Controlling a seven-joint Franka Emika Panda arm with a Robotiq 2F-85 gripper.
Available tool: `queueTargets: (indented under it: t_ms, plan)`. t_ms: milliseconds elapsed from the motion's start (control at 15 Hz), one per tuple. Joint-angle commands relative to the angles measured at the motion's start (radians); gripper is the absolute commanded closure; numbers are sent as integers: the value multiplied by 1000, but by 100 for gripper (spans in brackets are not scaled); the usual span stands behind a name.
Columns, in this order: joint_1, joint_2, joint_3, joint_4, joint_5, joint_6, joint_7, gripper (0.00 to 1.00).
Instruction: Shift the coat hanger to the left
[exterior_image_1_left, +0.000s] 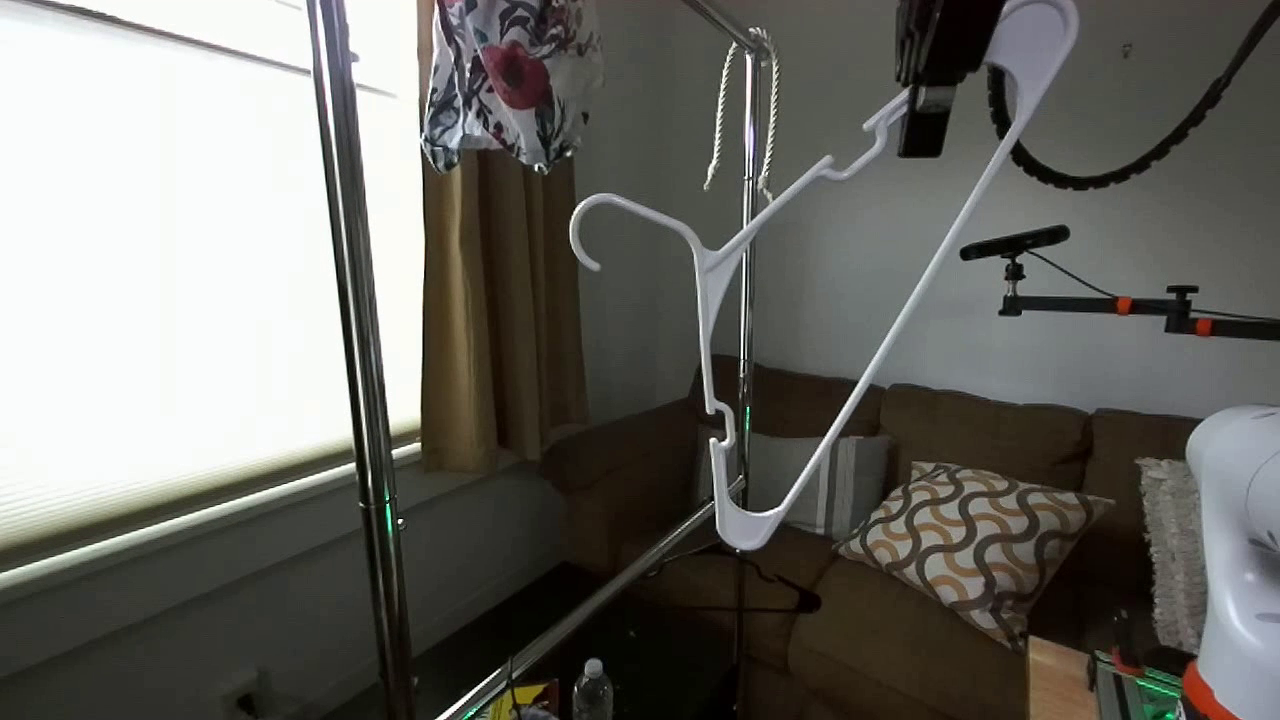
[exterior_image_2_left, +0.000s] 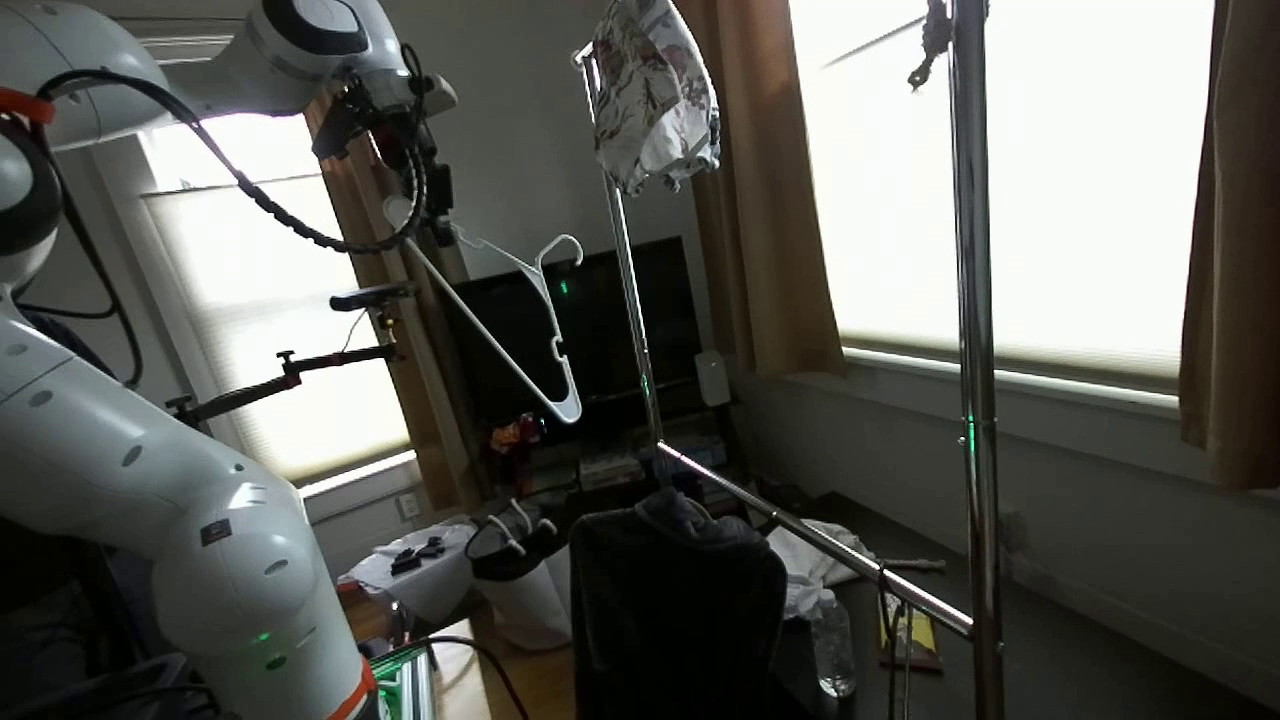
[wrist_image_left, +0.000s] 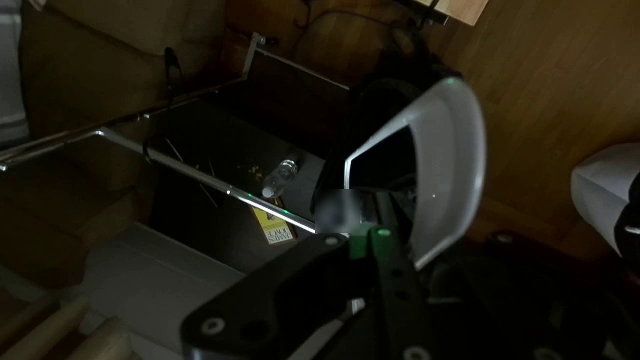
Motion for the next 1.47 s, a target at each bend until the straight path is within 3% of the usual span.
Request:
queueTargets:
  t_ms: [0, 267, 533, 867, 933, 1000, 1133, 1400]
  plan:
    - [-41, 113, 53, 154, 73, -118, 213, 99]
    - [-64, 214, 83, 318, 180, -169, 450, 99]
    - [-52, 308, 70, 479, 279, -109, 655, 99]
    - [-25, 392, 70, 633, 218, 38, 868, 99]
    - [-14, 398, 84, 647, 113, -11, 833, 99]
    - [-40, 364, 64, 585, 205, 23, 798, 95]
    - [-30, 364, 71, 578, 154, 67, 816, 99]
    - [-30, 332, 52, 549, 215, 276, 731, 99]
